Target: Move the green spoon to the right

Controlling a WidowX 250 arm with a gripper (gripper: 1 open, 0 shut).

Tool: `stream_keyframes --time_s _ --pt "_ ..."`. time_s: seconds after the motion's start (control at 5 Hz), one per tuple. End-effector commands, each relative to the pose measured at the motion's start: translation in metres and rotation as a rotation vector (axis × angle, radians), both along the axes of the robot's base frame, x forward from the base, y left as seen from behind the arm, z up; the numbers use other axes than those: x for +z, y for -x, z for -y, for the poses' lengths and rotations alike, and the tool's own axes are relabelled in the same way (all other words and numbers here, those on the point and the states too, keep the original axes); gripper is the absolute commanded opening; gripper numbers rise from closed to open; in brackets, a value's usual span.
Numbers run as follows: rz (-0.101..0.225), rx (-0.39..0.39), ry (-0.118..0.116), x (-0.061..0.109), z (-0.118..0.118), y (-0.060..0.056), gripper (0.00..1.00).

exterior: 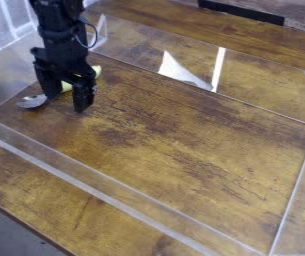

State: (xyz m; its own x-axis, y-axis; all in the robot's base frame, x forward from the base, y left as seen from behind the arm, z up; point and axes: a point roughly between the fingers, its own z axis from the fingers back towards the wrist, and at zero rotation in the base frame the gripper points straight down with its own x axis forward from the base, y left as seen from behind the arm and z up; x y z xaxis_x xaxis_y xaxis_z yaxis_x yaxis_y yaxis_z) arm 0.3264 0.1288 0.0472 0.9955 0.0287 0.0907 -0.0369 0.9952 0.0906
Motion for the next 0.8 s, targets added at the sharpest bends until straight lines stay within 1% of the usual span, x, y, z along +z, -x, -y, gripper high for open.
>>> stream_keyframes --time_s 0.0,0.2,0.4,0.6 --pt "0.084 -0.009 -0.034 0.032 -0.025 -0.025 1.00" --pt "0.103 -0.019 -0.025 0.045 -0.034 -0.037 1.00" --pt "0.112 -0.026 -0.013 0.055 -0.042 -0.044 1.00" --pt "0.111 -0.023 0.000 0.041 -0.041 -0.051 1.00"
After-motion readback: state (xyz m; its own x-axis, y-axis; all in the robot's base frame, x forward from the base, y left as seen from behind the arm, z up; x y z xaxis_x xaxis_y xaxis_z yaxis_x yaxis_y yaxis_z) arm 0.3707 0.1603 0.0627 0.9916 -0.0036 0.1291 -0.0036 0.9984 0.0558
